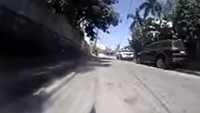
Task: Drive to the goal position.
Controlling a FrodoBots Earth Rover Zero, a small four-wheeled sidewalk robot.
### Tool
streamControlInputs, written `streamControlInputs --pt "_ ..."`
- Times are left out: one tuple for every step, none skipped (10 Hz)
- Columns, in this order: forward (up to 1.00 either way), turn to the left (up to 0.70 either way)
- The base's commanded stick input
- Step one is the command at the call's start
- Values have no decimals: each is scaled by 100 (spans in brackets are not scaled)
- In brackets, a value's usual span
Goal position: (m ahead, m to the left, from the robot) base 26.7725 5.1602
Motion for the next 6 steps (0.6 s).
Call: streamControlInputs --pt "100 0" --pt "100 0" --pt "100 0" --pt "100 -1" --pt "100 -2" --pt "100 -2"
